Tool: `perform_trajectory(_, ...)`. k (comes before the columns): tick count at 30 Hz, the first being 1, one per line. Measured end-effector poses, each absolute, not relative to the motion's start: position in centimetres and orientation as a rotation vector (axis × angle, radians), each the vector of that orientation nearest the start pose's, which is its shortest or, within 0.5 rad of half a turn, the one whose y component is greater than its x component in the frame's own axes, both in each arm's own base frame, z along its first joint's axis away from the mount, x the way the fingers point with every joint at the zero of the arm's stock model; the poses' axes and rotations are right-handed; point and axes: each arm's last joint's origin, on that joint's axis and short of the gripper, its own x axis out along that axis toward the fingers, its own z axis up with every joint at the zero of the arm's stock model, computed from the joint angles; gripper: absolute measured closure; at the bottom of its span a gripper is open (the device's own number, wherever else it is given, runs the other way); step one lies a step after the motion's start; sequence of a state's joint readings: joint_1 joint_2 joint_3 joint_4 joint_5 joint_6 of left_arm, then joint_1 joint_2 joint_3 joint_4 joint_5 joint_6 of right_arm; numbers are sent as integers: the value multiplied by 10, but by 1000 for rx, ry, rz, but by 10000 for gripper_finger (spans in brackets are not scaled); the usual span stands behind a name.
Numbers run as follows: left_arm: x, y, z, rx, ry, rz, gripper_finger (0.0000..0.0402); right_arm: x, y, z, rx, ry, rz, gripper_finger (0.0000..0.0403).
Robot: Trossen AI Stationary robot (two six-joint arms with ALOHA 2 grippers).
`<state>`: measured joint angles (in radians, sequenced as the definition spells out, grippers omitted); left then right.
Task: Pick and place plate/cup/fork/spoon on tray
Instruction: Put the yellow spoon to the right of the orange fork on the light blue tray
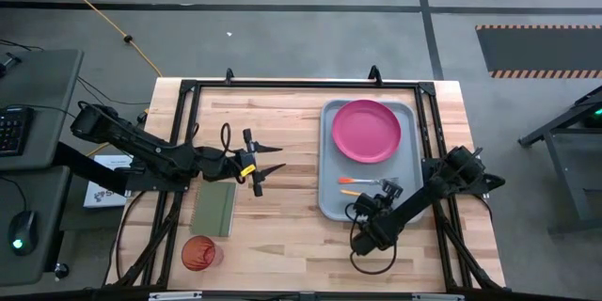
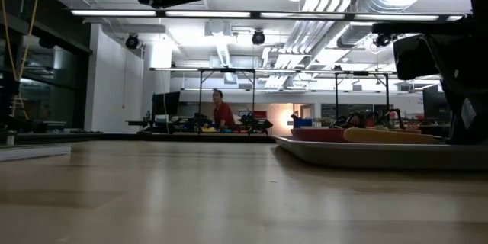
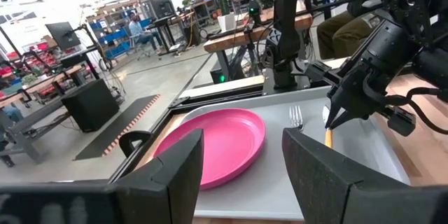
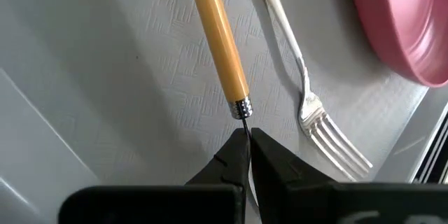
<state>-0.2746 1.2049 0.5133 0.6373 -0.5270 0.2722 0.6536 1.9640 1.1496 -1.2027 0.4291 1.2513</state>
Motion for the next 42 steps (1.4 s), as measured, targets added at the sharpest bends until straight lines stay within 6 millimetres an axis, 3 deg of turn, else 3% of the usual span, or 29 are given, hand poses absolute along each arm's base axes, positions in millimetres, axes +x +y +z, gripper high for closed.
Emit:
perform_trajectory(19,240,-52,234,297,95,243,218,244,168,126,-185,1457,-724,323)
perform_trajectory(25,240,-52,234,292,97,243,218,233,182,156,-298,1362,-649,322)
perform_trajectory(28,240,-52,233,292,98,242,217,222,182,170,-259,1236,-643,343)
perform_trajectory(32,240,-52,234,291,96,243,218,214,164,162,-27,1100,-604,395)
perform_trajectory(36,240,-52,234,297,96,243,218,220,139,150,172,980,-499,398)
perform_trajectory(42,240,-52,234,296,94,243,218,239,100,153,243,885,-437,402)
